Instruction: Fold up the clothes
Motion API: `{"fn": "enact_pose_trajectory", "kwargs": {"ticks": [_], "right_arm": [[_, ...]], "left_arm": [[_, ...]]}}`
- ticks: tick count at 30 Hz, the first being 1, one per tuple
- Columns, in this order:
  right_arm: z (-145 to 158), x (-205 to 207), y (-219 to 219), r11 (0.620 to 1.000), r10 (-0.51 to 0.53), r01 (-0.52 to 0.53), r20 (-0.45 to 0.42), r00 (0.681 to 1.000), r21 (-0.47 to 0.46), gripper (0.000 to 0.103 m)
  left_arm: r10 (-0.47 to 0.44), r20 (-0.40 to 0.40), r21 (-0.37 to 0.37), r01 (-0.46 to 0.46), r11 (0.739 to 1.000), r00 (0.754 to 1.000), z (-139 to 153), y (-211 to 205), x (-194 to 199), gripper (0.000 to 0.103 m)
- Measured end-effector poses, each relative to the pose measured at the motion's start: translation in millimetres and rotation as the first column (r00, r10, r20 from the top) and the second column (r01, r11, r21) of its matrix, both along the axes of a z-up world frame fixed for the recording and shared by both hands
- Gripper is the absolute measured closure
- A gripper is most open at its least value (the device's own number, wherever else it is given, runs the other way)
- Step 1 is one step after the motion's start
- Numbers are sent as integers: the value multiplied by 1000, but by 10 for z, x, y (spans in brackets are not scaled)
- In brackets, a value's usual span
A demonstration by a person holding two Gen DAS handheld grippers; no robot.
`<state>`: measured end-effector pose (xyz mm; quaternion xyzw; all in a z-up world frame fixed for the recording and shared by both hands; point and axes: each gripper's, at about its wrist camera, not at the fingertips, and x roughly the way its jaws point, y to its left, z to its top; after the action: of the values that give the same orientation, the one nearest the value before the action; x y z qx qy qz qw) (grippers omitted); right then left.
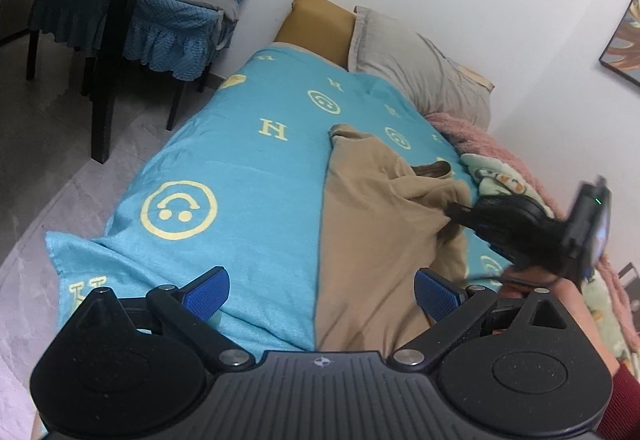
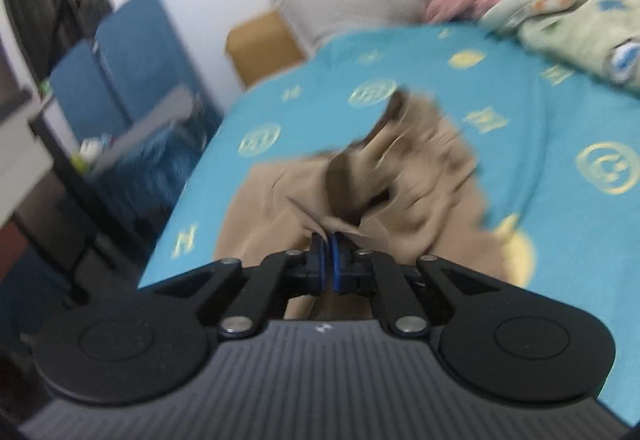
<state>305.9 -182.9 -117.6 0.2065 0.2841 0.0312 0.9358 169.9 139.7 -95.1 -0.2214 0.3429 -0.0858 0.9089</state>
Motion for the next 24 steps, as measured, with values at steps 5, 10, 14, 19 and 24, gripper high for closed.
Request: {"fn": "enact_pose_trajectory", "kwargs": {"ticks": [5, 10, 14, 19, 24], "right_arm": [[-159, -89, -344, 995, -99, 99, -98, 990, 0, 97], [96, -437, -289, 996, 13, -16, -34, 999, -92, 94], [406, -880, -181, 976, 156, -152, 14, 988, -156, 93], [730, -1582, -184, 969, 245, -242, 66, 967, -48, 1], [819, -2240, -257, 972, 234, -235, 82, 969, 6, 0]], "left_arm": [[-46, -23, 21, 47, 999, 999, -31, -61, 16, 3], [-79, -35, 76, 81, 994, 996, -33, -145, 9, 3], [-94, -51, 101, 99, 990, 994, -11, -176, -43, 3], [-111, -89, 134, 122, 984, 990, 84, -208, -175, 3], [-129, -111, 166, 146, 975, 985, 254, -222, -444, 4]]}}
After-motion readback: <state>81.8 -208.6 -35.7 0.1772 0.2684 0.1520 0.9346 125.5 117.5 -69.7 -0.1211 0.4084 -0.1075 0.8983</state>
